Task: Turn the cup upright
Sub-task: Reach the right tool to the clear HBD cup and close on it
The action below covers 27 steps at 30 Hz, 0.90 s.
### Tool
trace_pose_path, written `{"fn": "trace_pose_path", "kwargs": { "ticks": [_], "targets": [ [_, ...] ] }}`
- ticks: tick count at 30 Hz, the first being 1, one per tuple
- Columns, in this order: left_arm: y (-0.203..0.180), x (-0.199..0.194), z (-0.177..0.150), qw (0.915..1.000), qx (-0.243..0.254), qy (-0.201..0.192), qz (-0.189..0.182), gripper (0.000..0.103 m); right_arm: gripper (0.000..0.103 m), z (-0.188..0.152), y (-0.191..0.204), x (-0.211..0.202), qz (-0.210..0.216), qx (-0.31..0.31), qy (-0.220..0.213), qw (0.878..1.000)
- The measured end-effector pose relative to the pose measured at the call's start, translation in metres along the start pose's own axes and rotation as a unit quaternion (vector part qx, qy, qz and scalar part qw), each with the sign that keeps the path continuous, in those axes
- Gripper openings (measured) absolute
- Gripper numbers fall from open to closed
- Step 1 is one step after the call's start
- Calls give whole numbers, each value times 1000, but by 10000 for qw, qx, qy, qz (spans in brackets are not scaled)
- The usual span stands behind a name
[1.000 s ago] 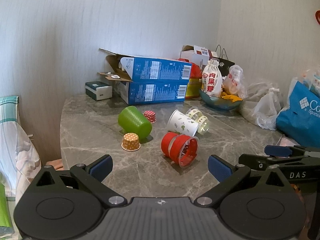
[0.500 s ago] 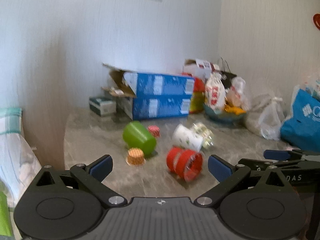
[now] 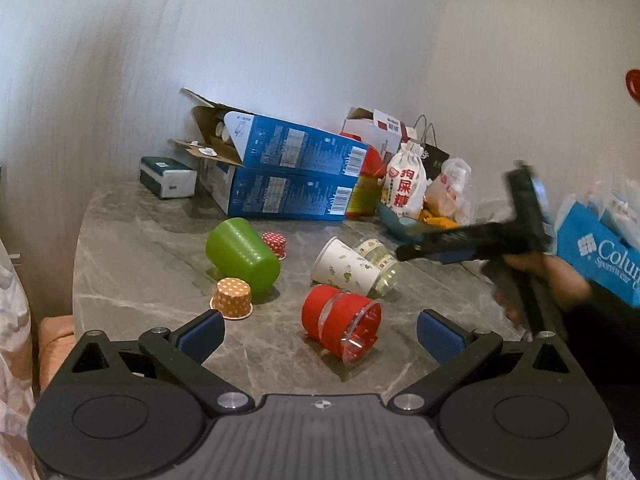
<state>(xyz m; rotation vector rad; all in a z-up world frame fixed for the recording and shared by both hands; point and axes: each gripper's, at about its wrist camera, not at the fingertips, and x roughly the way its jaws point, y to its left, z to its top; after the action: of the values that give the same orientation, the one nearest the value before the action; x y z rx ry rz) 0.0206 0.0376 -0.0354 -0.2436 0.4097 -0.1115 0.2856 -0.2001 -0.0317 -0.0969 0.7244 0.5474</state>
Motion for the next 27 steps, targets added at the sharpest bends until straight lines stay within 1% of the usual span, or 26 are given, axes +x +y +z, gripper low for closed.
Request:
{"fn": "trace_pose_path", "kwargs": {
  "ticks": [1,2,5,10,11,12,14,16,17,23,27],
  "targets": [
    [1,1,-1,10000,-1,-3,39,103,99,7,-10,14,9,97,158,9998],
    [3,2,-1,10000,-4,2,65,103,94,14,-18,28,-24,185,291,9994],
    [8,5,-1,9999,-24,50,131,103,88,17,-32,53,41,313,536,9981],
    [20,11,-3,9994,-181,136,246,103,82,19,-33,74,215,267,861,9957],
    [21,12,-4,9993,-224,157,246,103,78,19,-34,77,252,288,879,9954],
    [23,12,-5,9993,-251,171,239,103,72,20,-36,80,291,310,928,9948],
    [23,13,-7,9991,-272,188,247,103,70,19,-37,85,379,342,1025,9934],
    [23,11,-7,9991,-276,183,246,103,66,17,-36,90,343,334,1132,9924],
    [22,10,-7,9992,-273,179,244,103,62,17,-36,93,358,334,1173,9919],
    [21,0,-9,9991,-281,135,284,103,58,17,-31,95,283,259,1193,9921],
    [24,-12,-10,9988,-374,31,299,103,56,20,-26,84,215,212,990,9946]
  ]
}}
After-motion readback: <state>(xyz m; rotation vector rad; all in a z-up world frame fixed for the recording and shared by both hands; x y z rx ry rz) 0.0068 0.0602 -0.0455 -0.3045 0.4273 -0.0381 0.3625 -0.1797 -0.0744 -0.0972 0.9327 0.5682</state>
